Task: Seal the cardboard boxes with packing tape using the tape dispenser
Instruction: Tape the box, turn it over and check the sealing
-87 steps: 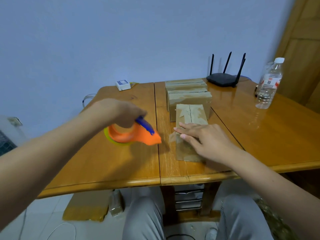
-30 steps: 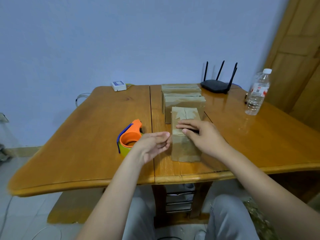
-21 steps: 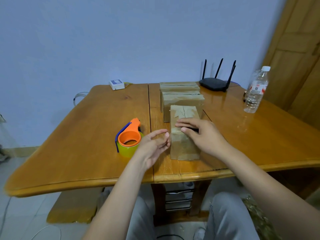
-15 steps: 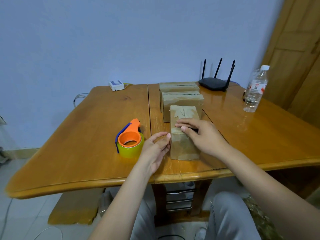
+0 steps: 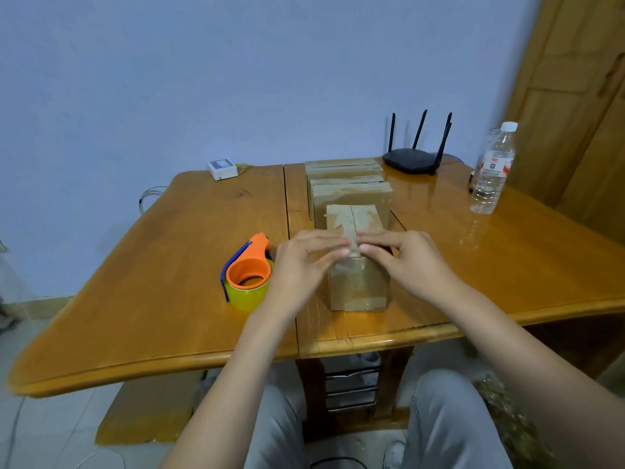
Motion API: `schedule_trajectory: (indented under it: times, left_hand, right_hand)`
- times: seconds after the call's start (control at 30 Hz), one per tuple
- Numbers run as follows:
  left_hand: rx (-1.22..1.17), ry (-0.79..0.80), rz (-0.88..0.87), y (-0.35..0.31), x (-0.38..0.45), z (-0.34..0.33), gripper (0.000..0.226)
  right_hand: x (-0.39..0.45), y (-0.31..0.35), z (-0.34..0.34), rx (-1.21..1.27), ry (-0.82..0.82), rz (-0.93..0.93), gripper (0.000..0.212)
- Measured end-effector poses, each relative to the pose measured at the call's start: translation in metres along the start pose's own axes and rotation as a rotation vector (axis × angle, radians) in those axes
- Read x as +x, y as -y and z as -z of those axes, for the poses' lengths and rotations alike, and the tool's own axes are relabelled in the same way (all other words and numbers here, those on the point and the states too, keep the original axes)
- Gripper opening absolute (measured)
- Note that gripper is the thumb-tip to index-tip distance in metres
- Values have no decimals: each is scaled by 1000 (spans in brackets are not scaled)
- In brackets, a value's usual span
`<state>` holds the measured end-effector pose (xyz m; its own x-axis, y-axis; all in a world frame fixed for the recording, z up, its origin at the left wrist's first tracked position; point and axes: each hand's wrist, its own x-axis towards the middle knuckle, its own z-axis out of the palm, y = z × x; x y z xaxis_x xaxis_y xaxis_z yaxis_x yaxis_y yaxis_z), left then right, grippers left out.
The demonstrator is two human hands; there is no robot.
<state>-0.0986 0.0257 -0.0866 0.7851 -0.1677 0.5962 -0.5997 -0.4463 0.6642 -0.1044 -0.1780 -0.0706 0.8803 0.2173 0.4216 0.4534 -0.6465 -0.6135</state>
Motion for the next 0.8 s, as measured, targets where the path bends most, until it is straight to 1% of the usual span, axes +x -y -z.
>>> schedule_trajectory:
  times: [0.1,0.2,0.47,0.6,0.7,0.8]
  left_hand:
    - [124,71,-100,3,4,-5,20]
    - [188,86,-184,10,5,-7,21]
    - [168,81,-219,23,3,0,32]
    - [97,133,-145,28,0,6,35]
    - [-25,195,-28,29,-4,10,35]
    - [-200,244,99,30,-3,12,30]
  right_hand:
    - [-2,-4,-6,7,24,11,29]
    - [-4,-9,-7,32,20,33,35]
    - [-7,-24,-4,71,64,62,42]
    - [-13,-35,-2,263,46,-36,43]
    - [-22,-39,-4,452,4,-58,42]
    - [-25,-42,-5,570,-20,-57,38]
